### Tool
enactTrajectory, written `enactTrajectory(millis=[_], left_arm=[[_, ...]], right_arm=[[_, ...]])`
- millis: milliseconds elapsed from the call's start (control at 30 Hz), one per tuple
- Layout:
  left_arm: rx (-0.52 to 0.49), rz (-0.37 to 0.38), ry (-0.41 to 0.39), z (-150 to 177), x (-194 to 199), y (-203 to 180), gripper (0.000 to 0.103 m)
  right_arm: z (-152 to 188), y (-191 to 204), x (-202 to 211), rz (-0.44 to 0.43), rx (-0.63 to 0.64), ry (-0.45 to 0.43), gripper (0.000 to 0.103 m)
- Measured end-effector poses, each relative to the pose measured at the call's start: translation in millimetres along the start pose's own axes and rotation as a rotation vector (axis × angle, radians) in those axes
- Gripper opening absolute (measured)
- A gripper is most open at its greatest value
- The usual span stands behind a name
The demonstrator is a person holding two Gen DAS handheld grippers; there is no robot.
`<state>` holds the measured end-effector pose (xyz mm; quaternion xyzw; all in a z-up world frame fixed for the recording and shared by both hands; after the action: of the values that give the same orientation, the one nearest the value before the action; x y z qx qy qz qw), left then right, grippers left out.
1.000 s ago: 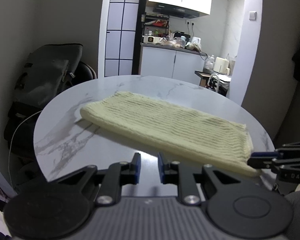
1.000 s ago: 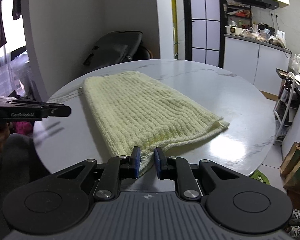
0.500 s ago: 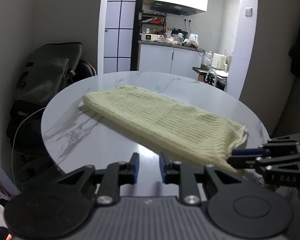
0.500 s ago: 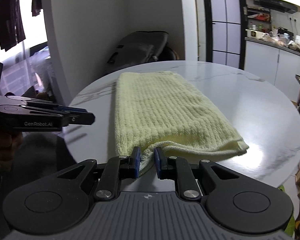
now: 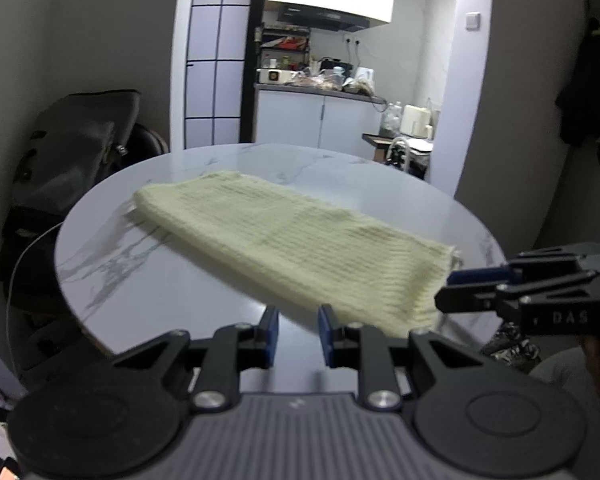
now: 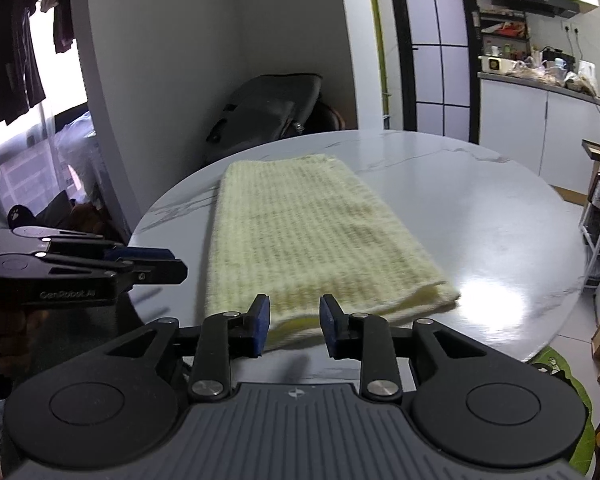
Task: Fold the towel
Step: 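Move both grippers to the short end of the folded towel, side by side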
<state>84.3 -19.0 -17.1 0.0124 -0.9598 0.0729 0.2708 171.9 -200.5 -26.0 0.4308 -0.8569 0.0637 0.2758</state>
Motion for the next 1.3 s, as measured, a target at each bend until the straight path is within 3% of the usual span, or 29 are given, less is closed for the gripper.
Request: enactTrajectory(millis=[300,600,867,1000,1300], left_arm=[[-0.047,0.073,-0.008,5.2,-2.9,-28.7,0.029],[-0.112,0.159,0.003,12.5,-6.7,-55.8,0.035],[-0.119,0.169,0.034,17.1,-16.4,-56.7,0.038],[-0.121,0.173,0.037,20.7,-17.4,-57.2,0.049],[-0.114,0.155,0.006,27.3,-15.6,-56.0,0.049]], right_arm=[[-1.2,-31.8,-2.3,0.058,-0.035,0.0,0.032],[-4.6,-53.8,-13.7,0.092,-0.059,-0.001,0.044],[-6.5,-63.6,-28.5,0.108,-0.059,0.017,0.045],[-7.0,-69.9,-37.3,0.118,-0.071,0.027,0.045],[-6.3,-64.6,-40.8,0.119,0.0,0.018,0.044]])
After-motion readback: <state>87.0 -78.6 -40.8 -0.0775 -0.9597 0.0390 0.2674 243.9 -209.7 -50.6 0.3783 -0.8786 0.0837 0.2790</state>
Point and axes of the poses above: each gripper's, at about its wrist camera, not at the fingertips, and x roughly against the way its jaws point, y to its left, z to its underside, the point moved 7 cm from there along -x, roughly the way its jaws point, and after that the axes turned 5 degrees about z, right-handed, at the moved point
